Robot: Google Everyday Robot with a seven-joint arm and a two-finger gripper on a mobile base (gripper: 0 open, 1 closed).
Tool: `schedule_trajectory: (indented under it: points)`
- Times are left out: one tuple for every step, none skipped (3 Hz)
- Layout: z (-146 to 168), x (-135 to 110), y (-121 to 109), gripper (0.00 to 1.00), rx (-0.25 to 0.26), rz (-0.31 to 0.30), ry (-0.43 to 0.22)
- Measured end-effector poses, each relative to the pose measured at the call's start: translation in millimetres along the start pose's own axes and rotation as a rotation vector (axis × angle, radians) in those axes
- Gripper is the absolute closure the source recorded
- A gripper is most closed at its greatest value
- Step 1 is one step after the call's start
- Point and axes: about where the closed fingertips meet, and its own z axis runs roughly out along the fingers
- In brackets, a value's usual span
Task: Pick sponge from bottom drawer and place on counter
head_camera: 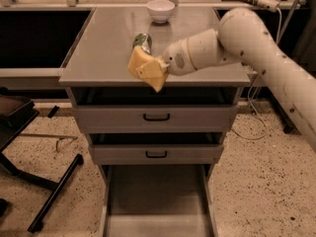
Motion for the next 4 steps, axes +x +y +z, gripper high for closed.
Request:
schedule_trajectory:
  points:
    - [-19, -40, -28, 1.00, 0.151, -0.025, 0.022]
    - [-33, -65, -56, 1.00, 0.282, -0.051, 0.029]
    - [-43, -73, -86, 1.00, 0.396, -0.027, 0.029]
    - [-54, -68, -113, 1.00, 0.487, 0.025, 0.013]
